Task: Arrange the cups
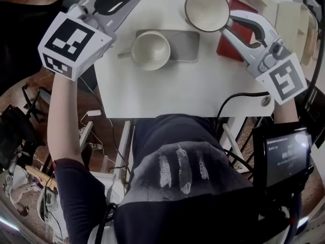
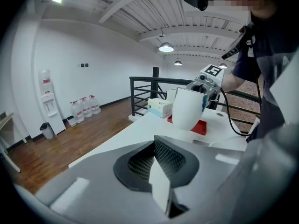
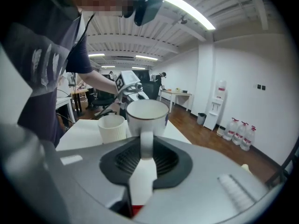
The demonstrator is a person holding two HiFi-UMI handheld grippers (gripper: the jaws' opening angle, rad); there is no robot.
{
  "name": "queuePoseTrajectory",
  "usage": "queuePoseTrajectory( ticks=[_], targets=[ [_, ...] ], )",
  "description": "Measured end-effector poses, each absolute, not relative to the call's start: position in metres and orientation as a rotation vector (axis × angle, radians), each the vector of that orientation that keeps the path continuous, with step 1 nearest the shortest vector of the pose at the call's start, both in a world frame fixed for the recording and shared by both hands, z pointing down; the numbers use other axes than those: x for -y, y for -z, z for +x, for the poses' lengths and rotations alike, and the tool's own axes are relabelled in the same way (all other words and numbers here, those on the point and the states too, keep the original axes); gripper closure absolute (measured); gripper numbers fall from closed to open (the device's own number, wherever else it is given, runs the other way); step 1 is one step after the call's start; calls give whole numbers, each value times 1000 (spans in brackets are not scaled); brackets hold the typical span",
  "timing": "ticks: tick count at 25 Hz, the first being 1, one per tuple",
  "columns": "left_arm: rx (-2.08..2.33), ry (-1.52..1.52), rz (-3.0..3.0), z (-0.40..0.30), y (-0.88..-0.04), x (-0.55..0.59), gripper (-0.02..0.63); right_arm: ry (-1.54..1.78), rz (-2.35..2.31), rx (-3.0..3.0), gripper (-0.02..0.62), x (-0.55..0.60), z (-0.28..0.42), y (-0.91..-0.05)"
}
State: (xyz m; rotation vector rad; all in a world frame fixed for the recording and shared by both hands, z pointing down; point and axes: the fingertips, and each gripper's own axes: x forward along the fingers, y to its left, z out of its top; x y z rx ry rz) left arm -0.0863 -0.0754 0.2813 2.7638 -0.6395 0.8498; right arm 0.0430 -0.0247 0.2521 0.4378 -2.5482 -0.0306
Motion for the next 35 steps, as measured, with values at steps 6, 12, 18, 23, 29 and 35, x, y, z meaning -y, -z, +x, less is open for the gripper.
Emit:
queuePoseTrajectory(
  ticks=[6, 12, 18, 23, 29, 35],
  targets=[
    [669, -888, 2747, -89, -287, 74, 591, -2, 335, 2533, 531, -13, 52, -275],
    [679, -960, 2733, -72, -289, 73, 591, -9, 241, 2527, 531, -35, 57, -303],
    [675, -973, 2730, -62, -298, 64, 591, -11, 191, 2553, 531, -50, 57, -320],
    [670, -985, 2719, -47, -304, 55, 591, -16, 151, 2561, 531, -60, 68, -330],
    [681, -977, 2715, -64, -307, 58, 591, -25, 108, 2560, 531, -59, 52, -340],
    [671, -982, 2717, -47, -317, 58, 591, -51, 86, 2594, 529, -51, 65, -349]
  ],
)
